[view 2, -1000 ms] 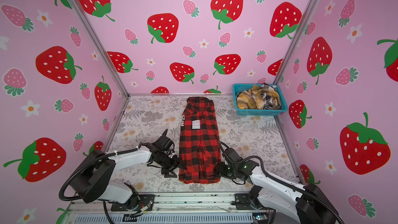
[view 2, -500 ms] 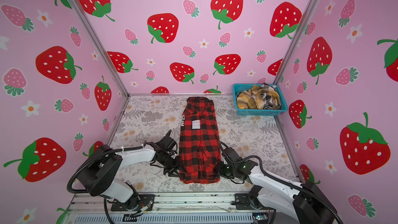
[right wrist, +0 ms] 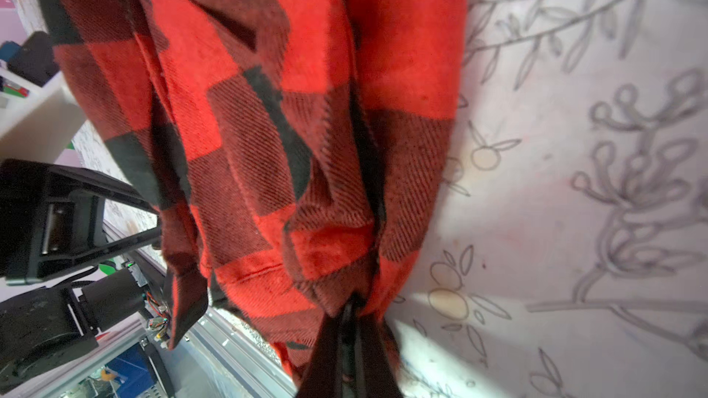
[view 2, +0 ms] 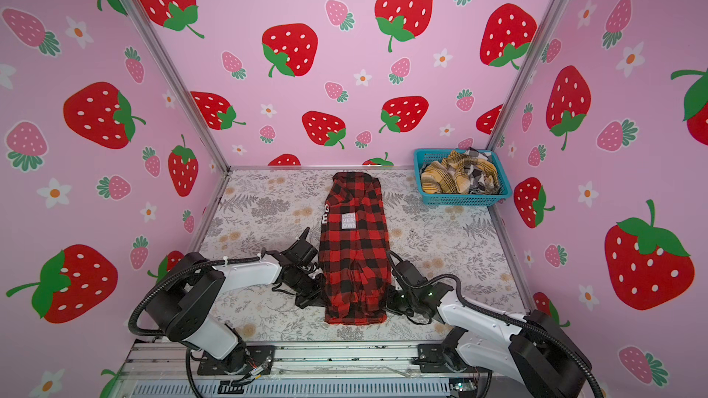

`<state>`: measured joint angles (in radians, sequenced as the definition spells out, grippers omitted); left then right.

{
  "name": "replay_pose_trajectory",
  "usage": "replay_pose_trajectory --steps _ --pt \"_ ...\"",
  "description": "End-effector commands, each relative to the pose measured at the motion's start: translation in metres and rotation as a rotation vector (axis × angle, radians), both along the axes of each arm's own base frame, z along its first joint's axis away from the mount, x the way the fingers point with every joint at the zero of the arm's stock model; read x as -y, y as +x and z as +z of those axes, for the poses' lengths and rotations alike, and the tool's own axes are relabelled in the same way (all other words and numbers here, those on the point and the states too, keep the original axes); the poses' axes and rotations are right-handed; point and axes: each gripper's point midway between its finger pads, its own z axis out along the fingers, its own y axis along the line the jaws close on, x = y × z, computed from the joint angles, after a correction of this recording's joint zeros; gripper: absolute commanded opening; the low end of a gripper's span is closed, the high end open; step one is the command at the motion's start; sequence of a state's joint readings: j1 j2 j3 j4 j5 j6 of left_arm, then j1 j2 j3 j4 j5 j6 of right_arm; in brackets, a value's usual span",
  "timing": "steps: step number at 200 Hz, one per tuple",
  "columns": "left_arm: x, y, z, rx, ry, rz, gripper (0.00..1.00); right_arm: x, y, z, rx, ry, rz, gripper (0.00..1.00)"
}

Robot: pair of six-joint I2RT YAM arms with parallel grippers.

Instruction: Fold and stack the long sleeve shirts

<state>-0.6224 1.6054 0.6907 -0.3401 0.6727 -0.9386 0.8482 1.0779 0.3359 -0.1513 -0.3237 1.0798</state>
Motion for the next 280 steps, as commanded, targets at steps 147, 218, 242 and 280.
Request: replay_pose_trajectory --steps 147,218,242,280 --pt "-0.004 0.007 0.091 0.172 -0.119 0.183 0.00 -0.021 -0.014 0.092 0.146 0.072 -0.063 0.00" --pt "0.001 0.175 0.118 0.250 -0.164 0.289 0.00 -0.027 0.144 0.123 0.253 0.054 -0.058 0.00" --pt "-0.004 0.244 0.100 0.261 -0.135 0.305 0.09 -0.030 0.227 0.120 0.258 0.098 -0.057 0.28" --pt "-0.011 0.339 0.126 0.348 -0.176 0.332 0.54 -0.027 0.314 0.129 0.290 0.062 0.003 0.77"
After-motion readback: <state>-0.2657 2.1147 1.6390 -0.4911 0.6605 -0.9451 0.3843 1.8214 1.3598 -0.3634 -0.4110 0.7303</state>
